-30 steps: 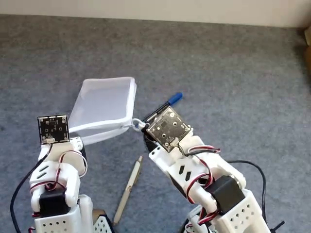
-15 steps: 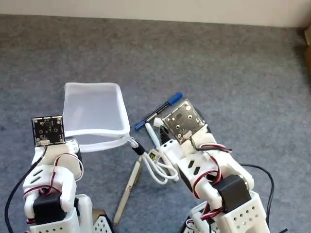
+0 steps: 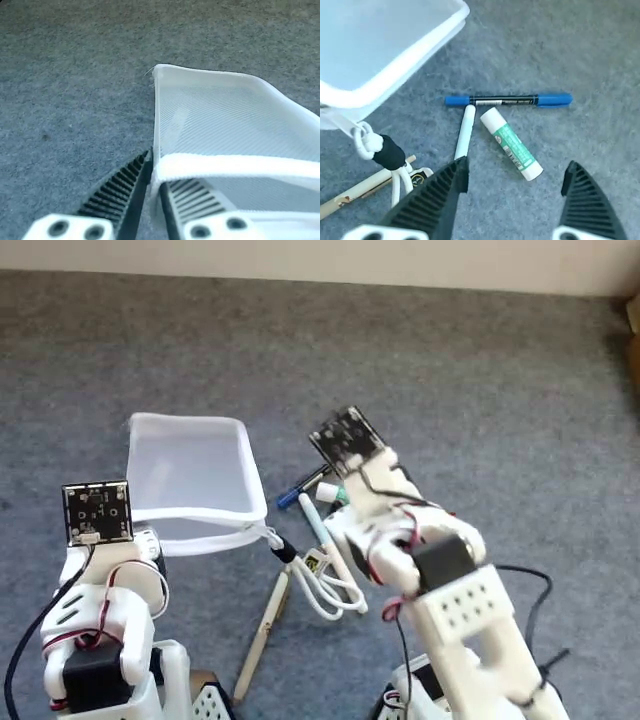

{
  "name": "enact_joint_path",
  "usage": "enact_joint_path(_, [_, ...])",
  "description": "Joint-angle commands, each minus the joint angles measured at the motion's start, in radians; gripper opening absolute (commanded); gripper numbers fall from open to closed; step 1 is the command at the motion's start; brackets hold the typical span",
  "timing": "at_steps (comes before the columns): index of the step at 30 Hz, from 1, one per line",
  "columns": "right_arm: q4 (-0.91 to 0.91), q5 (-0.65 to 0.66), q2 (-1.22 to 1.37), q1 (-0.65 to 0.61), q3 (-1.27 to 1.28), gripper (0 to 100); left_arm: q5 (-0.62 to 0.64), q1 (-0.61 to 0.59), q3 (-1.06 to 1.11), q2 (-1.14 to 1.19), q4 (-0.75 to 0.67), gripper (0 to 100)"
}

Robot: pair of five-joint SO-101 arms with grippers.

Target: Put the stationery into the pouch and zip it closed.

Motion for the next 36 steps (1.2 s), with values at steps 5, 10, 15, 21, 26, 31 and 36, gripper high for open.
enact_joint_path(5, [0.001,0.084,0.222,0.013,-0.140,27.7,-0.040,0.008,-0.079,0.004,0.020,1])
enact_joint_path(10, [-0.001,0.103,0.414,0.013,-0.255,27.7,-0.049,0.007,-0.107,0.004,0.057,1])
enact_joint_path(15, [-0.045,0.153,0.636,0.015,-0.361,27.7,-0.074,0.005,-0.104,0.004,0.072,1])
enact_joint_path(21, [-0.113,0.221,0.852,0.015,-0.441,27.7,-0.074,-0.041,-0.102,0.004,0.072,1])
enact_joint_path(26, [-0.128,0.222,0.958,0.015,-0.513,27.7,-0.074,-0.041,-0.102,0.004,0.074,1])
enact_joint_path(31, [-0.128,0.224,1.035,0.044,-0.573,27.7,-0.074,-0.041,-0.091,0.002,0.072,1])
enact_joint_path(36, [-0.128,0.224,1.121,0.061,-0.621,27.7,-0.074,-0.041,-0.091,0.002,0.072,1])
